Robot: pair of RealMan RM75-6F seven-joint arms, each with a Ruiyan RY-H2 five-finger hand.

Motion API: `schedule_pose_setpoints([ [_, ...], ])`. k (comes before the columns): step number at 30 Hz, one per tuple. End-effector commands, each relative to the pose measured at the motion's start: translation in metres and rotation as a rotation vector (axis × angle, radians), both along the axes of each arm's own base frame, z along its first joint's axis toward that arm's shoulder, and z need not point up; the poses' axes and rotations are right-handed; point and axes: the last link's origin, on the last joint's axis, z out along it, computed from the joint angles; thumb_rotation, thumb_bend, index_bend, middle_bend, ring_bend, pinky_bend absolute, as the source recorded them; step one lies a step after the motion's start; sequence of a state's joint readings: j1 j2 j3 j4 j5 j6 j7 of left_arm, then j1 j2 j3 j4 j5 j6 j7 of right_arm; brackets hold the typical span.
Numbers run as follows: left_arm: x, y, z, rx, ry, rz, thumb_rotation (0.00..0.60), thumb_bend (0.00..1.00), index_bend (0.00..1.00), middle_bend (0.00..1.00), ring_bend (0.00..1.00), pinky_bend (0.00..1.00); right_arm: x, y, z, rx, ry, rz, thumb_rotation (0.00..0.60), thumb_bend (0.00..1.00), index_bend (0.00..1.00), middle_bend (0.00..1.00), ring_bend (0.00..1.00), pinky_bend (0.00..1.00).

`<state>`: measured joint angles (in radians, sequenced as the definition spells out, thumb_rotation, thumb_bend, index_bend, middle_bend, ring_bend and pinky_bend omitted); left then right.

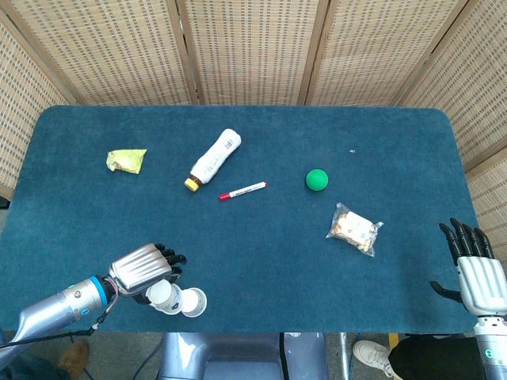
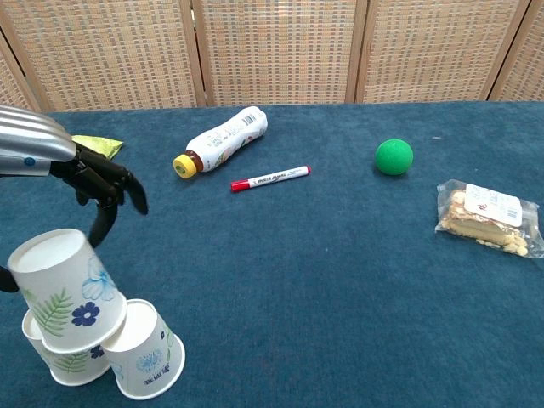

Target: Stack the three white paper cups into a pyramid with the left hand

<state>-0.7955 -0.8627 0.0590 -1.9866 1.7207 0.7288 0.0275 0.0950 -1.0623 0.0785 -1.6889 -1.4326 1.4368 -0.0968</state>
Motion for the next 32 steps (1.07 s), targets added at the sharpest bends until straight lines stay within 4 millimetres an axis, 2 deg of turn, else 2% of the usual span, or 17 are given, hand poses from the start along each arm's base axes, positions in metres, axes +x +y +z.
schedule_pose_setpoints([
  [1, 0.005, -0.003, 0.006, -0.028, -0.05, 0.052, 0.6, 0.0, 0.05, 0.0, 0.0, 0.2, 0.0, 0.0, 0.0, 0.0, -0.001, 0.001, 0.6, 0.0, 0.0, 0.0, 0.0, 0.0],
  [4, 0.008, 0.0, 0.014, -0.016, -0.084, 0.06, 0.6, 0.0, 0.0, 0.0, 0.0, 0.15, 0.001, 0.001, 0.0, 0.002, -0.001, 0.003, 0.6, 0.0, 0.0, 0.0, 0.0, 0.0],
  [12, 0.001, 0.009, 0.063, 0.143, -0.157, 0.058, 0.6, 0.0, 0.0, 0.0, 0.0, 0.01, 0.003, 0.003, 0.0, 0.002, -0.005, 0.013, 0.6, 0.0, 0.0, 0.0, 0.0, 0.0],
  [14, -0.007, 0.012, 0.077, 0.211, -0.147, 0.083, 0.6, 0.0, 0.0, 0.0, 0.0, 0.0, 0.004, 0.004, 0.0, 0.003, -0.006, 0.016, 0.6, 0.0, 0.0, 0.0, 0.0, 0.0],
  [16, -0.025, 0.014, 0.095, 0.357, -0.146, 0.14, 0.6, 0.0, 0.0, 0.0, 0.0, 0.0, 0.005, 0.005, 0.0, 0.006, -0.008, 0.02, 0.6, 0.0, 0.0, 0.0, 0.0, 0.0],
  [18, -0.044, 0.011, 0.102, 0.479, -0.143, 0.189, 0.6, 0.0, 0.0, 0.0, 0.0, 0.0, 0.006, 0.005, 0.0, 0.007, -0.01, 0.024, 0.6, 0.0, 0.0, 0.0, 0.0, 0.0],
  [23, -0.102, -0.014, 0.098, 0.729, -0.234, 0.404, 0.6, 0.0, 0.0, 0.0, 0.0, 0.0, 0.007, 0.005, -0.002, 0.018, -0.009, 0.03, 0.6, 0.0, 0.0, 0.0, 0.0, 0.0],
  [25, -0.118, -0.025, 0.094, 0.785, -0.256, 0.456, 0.6, 0.0, 0.0, 0.0, 0.0, 0.0, 0.007, 0.005, -0.002, 0.022, -0.007, 0.03, 0.6, 0.0, 0.0, 0.0, 0.0, 0.0],
  [30, -0.148, -0.048, 0.082, 0.837, -0.311, 0.57, 0.6, 0.0, 0.0, 0.0, 0.0, 0.0, 0.006, 0.004, -0.003, 0.023, -0.003, 0.033, 0.6, 0.0, 0.0, 0.0, 0.0, 0.0],
  [32, -0.152, -0.05, 0.08, 0.834, -0.316, 0.578, 0.6, 0.0, 0.0, 0.0, 0.0, 0.0, 0.006, 0.004, -0.003, 0.022, -0.004, 0.034, 0.6, 0.0, 0.0, 0.0, 0.0, 0.0],
])
